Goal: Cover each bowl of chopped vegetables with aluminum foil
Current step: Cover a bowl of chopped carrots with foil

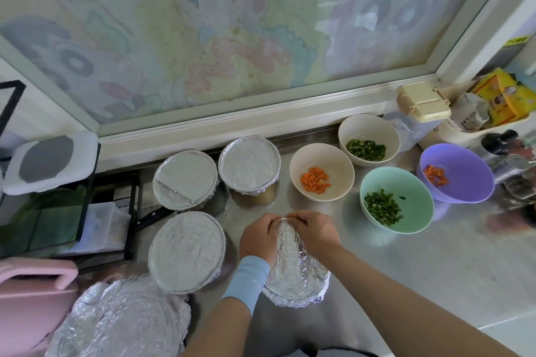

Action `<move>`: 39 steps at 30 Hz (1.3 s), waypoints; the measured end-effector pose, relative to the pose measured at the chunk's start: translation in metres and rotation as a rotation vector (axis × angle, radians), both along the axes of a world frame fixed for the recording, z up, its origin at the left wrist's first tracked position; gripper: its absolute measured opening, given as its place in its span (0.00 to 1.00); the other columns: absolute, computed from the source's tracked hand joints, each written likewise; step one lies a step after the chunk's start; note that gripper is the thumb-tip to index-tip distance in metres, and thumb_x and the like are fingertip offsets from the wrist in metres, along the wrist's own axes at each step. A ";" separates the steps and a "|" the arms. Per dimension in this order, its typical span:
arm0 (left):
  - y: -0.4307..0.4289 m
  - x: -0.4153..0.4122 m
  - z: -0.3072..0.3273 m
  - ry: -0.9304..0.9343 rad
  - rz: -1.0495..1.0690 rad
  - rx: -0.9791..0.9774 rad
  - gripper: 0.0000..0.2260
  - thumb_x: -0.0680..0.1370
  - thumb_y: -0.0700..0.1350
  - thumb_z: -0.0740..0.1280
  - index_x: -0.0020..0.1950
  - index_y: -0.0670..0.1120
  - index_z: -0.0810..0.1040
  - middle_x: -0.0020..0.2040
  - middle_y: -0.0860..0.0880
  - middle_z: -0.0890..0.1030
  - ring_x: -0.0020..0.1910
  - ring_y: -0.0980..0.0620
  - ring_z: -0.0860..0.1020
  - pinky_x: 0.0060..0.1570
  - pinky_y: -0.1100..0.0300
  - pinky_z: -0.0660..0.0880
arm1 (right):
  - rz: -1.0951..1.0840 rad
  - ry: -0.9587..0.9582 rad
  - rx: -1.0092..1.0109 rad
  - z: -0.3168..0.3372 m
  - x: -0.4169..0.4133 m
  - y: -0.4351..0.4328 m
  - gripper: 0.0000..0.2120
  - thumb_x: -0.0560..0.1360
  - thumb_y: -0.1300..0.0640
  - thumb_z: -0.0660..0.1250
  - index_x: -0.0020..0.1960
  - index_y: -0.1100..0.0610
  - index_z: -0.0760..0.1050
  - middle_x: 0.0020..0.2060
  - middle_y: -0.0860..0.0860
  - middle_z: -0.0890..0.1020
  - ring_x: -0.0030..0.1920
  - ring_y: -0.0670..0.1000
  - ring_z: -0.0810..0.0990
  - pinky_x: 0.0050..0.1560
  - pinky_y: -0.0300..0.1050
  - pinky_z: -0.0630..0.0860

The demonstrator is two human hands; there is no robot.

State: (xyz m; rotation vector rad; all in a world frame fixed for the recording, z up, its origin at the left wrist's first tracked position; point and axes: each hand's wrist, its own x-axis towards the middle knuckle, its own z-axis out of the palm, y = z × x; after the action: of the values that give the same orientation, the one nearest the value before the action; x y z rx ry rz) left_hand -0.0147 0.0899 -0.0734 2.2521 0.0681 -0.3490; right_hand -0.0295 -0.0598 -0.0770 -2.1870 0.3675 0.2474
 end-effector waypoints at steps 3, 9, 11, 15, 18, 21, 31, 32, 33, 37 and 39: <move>-0.001 -0.004 0.000 0.007 0.060 -0.017 0.06 0.80 0.48 0.64 0.50 0.53 0.82 0.44 0.56 0.83 0.46 0.54 0.80 0.48 0.58 0.75 | 0.050 0.024 -0.010 -0.001 0.002 -0.001 0.06 0.77 0.46 0.67 0.50 0.43 0.83 0.38 0.41 0.84 0.38 0.41 0.79 0.40 0.38 0.75; -0.007 0.000 0.005 -0.007 0.065 0.022 0.09 0.80 0.43 0.64 0.54 0.50 0.83 0.50 0.53 0.84 0.51 0.53 0.80 0.53 0.61 0.74 | -0.013 0.032 -0.026 0.006 0.000 -0.006 0.11 0.76 0.46 0.69 0.57 0.44 0.80 0.48 0.40 0.82 0.49 0.42 0.81 0.52 0.40 0.77; -0.008 -0.001 0.007 -0.019 0.040 -0.006 0.11 0.80 0.43 0.63 0.57 0.51 0.83 0.54 0.56 0.84 0.54 0.56 0.79 0.56 0.65 0.72 | -0.038 0.011 -0.073 0.006 -0.006 -0.009 0.09 0.77 0.46 0.68 0.55 0.45 0.81 0.46 0.40 0.83 0.47 0.43 0.81 0.48 0.39 0.76; -0.010 -0.006 0.004 -0.014 0.022 -0.040 0.08 0.79 0.49 0.67 0.54 0.54 0.84 0.51 0.58 0.84 0.51 0.58 0.80 0.55 0.63 0.75 | -0.038 -0.033 -0.088 0.004 -0.015 -0.007 0.08 0.78 0.48 0.66 0.53 0.47 0.83 0.44 0.43 0.85 0.44 0.45 0.80 0.42 0.37 0.71; -0.011 -0.007 0.004 -0.039 0.030 -0.017 0.08 0.79 0.47 0.67 0.54 0.51 0.84 0.50 0.55 0.85 0.49 0.56 0.81 0.52 0.61 0.75 | -0.054 -0.015 -0.102 0.004 -0.015 -0.005 0.08 0.78 0.47 0.66 0.52 0.46 0.83 0.44 0.44 0.85 0.44 0.46 0.80 0.41 0.38 0.70; -0.014 -0.009 0.005 -0.043 0.064 0.029 0.08 0.81 0.47 0.64 0.54 0.51 0.83 0.49 0.55 0.85 0.48 0.54 0.80 0.50 0.59 0.75 | -0.014 0.012 -0.106 0.007 -0.010 -0.005 0.08 0.78 0.47 0.66 0.51 0.45 0.83 0.43 0.44 0.85 0.44 0.47 0.80 0.42 0.41 0.73; -0.012 -0.007 0.003 -0.066 -0.026 0.044 0.13 0.80 0.42 0.61 0.60 0.53 0.82 0.57 0.57 0.82 0.57 0.55 0.79 0.57 0.64 0.72 | -0.039 0.027 -0.098 0.007 -0.012 -0.010 0.09 0.78 0.48 0.65 0.56 0.45 0.82 0.46 0.43 0.84 0.48 0.47 0.81 0.47 0.41 0.75; -0.012 -0.007 0.003 -0.062 -0.051 0.033 0.13 0.81 0.44 0.62 0.61 0.53 0.81 0.58 0.57 0.82 0.58 0.56 0.79 0.58 0.64 0.72 | -0.047 0.022 -0.092 0.007 -0.013 -0.009 0.09 0.79 0.49 0.65 0.55 0.46 0.82 0.45 0.44 0.85 0.47 0.47 0.81 0.46 0.41 0.75; -0.013 -0.007 0.003 -0.054 -0.056 0.018 0.12 0.81 0.46 0.63 0.61 0.53 0.82 0.58 0.57 0.82 0.57 0.57 0.79 0.58 0.64 0.73 | -0.053 0.018 -0.091 0.007 -0.013 -0.008 0.09 0.79 0.49 0.66 0.54 0.46 0.82 0.45 0.44 0.85 0.45 0.46 0.80 0.45 0.41 0.75; -0.013 -0.006 -0.001 -0.054 -0.041 0.035 0.10 0.81 0.49 0.64 0.58 0.53 0.83 0.54 0.57 0.83 0.53 0.57 0.80 0.53 0.64 0.74 | -0.042 0.003 -0.120 0.008 -0.013 -0.008 0.09 0.79 0.48 0.65 0.54 0.46 0.83 0.45 0.44 0.85 0.42 0.44 0.78 0.41 0.38 0.71; -0.014 -0.004 -0.002 -0.060 -0.040 0.052 0.10 0.81 0.49 0.63 0.58 0.54 0.82 0.54 0.57 0.84 0.52 0.56 0.80 0.52 0.63 0.74 | -0.045 -0.004 -0.115 0.007 -0.014 -0.008 0.08 0.79 0.49 0.66 0.54 0.46 0.83 0.44 0.44 0.85 0.42 0.44 0.79 0.41 0.38 0.73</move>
State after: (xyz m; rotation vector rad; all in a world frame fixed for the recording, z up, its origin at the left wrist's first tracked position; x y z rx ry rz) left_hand -0.0186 0.0762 -0.0751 2.3163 0.0004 -0.3036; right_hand -0.0431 -0.0679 -0.0695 -2.2885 0.4373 0.2010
